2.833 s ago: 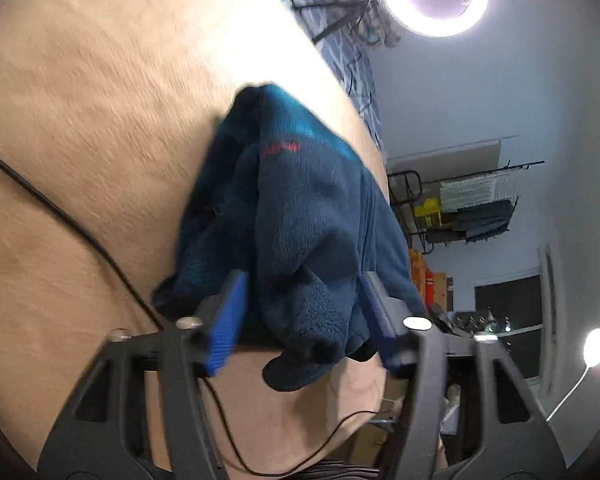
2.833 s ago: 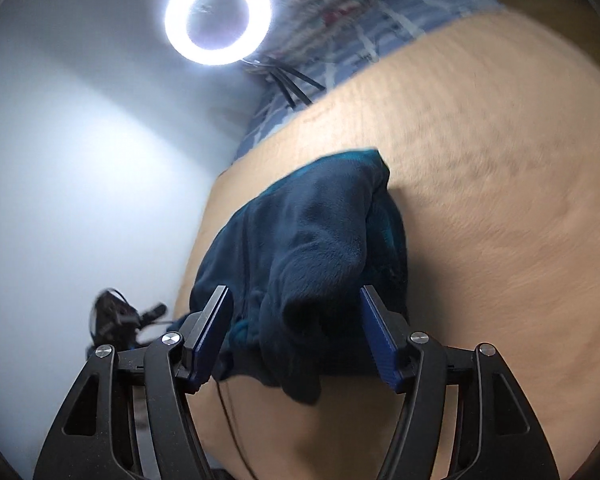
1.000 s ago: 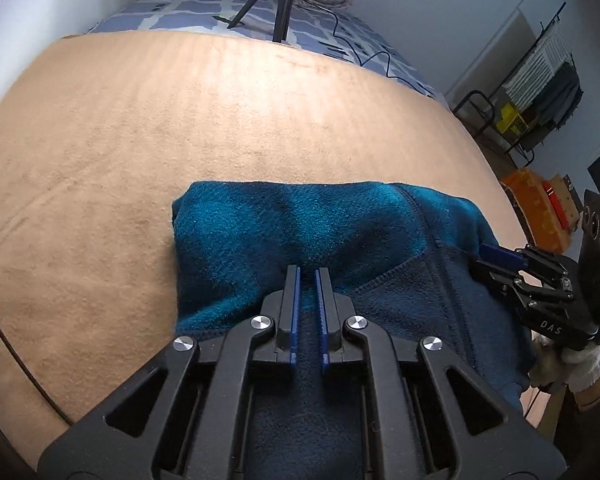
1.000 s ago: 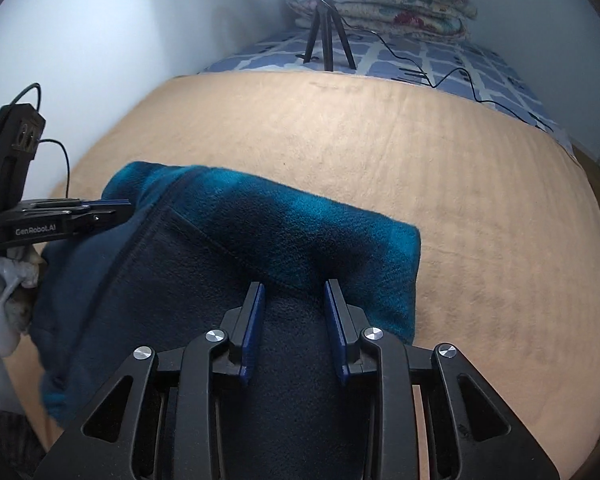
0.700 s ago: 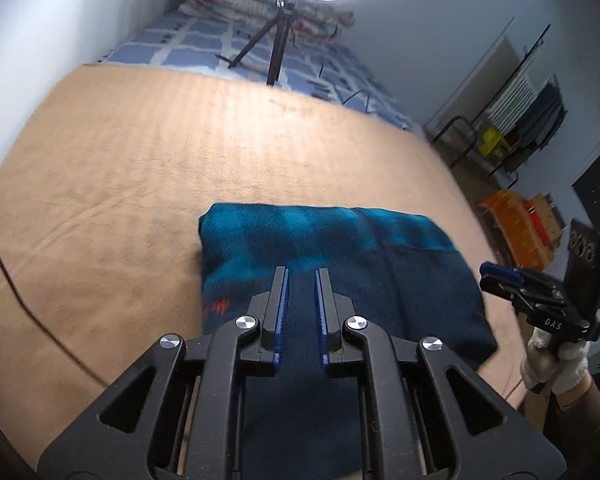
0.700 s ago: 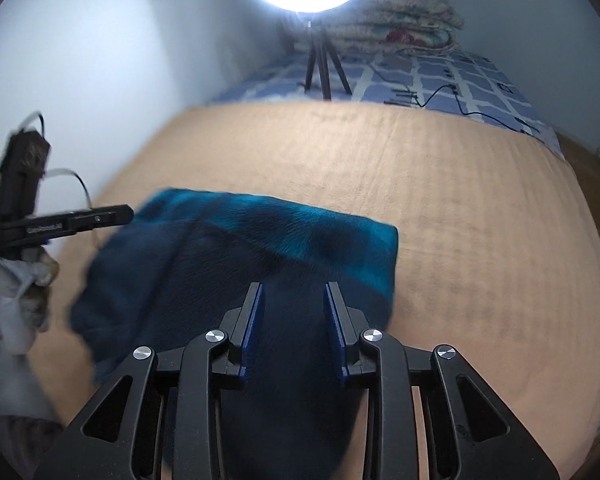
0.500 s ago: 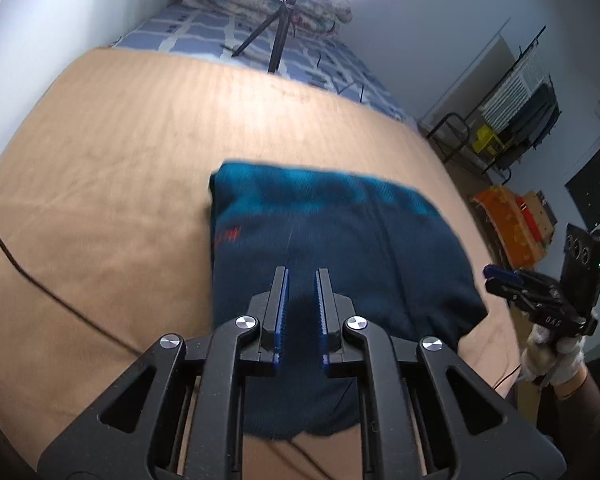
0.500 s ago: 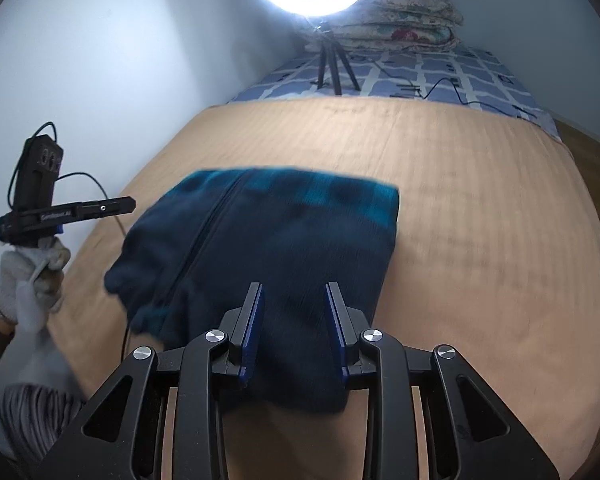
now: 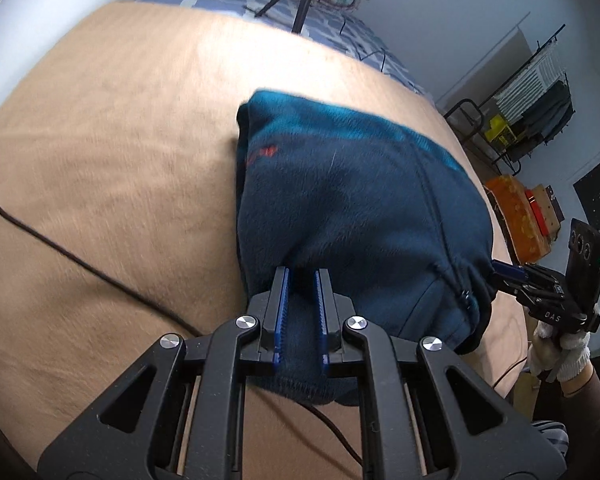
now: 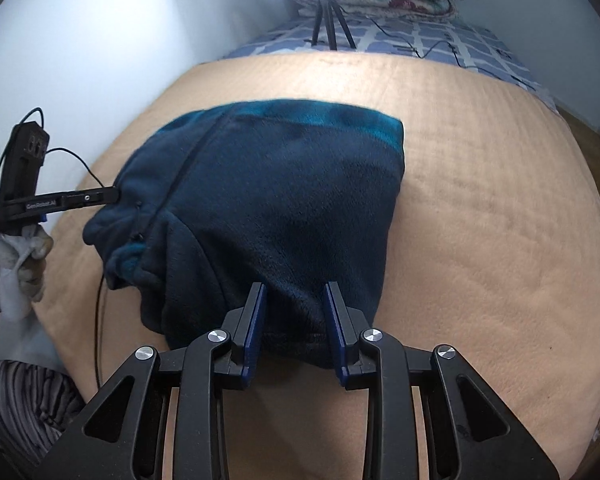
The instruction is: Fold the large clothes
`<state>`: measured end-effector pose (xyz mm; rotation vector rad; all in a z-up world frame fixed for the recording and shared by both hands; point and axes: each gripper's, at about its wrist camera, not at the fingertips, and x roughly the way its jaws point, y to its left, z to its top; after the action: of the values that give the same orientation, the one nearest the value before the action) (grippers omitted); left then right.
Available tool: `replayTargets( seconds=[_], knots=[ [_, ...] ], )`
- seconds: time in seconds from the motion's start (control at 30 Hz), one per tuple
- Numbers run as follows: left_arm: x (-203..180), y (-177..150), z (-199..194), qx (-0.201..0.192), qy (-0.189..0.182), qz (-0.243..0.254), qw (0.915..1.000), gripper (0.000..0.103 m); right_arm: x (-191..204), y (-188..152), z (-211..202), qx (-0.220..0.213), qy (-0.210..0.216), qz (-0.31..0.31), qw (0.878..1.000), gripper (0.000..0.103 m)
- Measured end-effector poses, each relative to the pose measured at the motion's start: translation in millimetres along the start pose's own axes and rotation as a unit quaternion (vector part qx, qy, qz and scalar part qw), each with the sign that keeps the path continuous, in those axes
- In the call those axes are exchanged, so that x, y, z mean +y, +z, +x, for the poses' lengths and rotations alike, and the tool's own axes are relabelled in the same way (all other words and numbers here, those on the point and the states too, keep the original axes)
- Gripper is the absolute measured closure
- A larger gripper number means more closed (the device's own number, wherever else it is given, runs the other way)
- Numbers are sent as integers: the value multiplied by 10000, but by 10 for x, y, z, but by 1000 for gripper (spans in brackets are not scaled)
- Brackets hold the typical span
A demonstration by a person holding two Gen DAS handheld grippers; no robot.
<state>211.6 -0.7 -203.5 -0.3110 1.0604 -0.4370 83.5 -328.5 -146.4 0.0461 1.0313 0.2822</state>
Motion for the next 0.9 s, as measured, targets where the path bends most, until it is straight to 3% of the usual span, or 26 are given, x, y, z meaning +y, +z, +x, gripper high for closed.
replayTargets(
  seconds=[0.17,0.3,0.43,0.6,0.67,0.8,0.9],
  knots=[
    [57,-110,59,2,-7,-34,10000,93,25,-95,125,128,-116,-85,9998,75],
    [18,-154,100,49,175,212,9996,93,9,-145,221,219,-118,-3,9997,75],
    [46,-83,-43,-18,-40,77,10000,91,30,-102,139,159,-116,-105,9998,75],
    [127,47,-311,-304,-472,-141,9983,35,-69,-68,-187,-259,181,-15,9995,74],
    [186,133,-383,-392,-597,-266,9971,31,-126,-51,-262,-367,255,69,9990,69],
    [397,315,-363,-323,-948,-775,9919,28,-241,44,-364,-640,103,64,9979,37],
    [591,414,-243,-200,-1250,-1202,9846,27,-326,105,-358,-731,48,155,9972,32]
  ],
)
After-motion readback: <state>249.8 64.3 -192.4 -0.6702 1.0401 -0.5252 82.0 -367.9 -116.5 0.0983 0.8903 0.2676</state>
